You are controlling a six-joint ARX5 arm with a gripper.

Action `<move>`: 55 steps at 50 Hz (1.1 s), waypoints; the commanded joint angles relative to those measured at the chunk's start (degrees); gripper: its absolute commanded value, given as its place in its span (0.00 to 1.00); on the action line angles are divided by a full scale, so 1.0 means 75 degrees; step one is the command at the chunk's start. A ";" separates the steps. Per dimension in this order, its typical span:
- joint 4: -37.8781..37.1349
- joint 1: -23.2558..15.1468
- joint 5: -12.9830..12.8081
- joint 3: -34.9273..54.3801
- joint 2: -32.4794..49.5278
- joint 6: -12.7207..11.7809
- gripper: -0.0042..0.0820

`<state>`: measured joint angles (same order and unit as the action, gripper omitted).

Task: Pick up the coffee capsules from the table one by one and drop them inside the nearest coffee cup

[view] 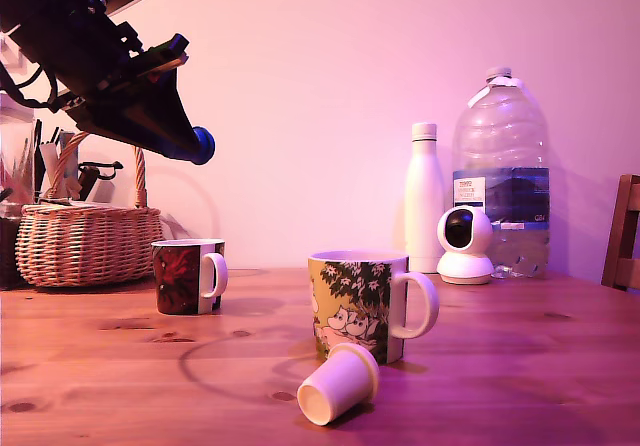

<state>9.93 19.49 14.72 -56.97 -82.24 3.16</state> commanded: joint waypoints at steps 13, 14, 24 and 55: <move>-0.0114 0.0006 -0.0020 0.0152 0.0020 0.0044 0.28; -0.0117 0.0006 -0.0020 0.0152 0.0020 0.0044 0.28; -0.0149 -0.0073 -0.0020 0.0152 0.0038 0.0198 0.28; -0.0530 -0.1244 -0.0020 0.0152 0.0079 0.1384 0.28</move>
<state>6.63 10.24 14.50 -56.95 -82.21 12.88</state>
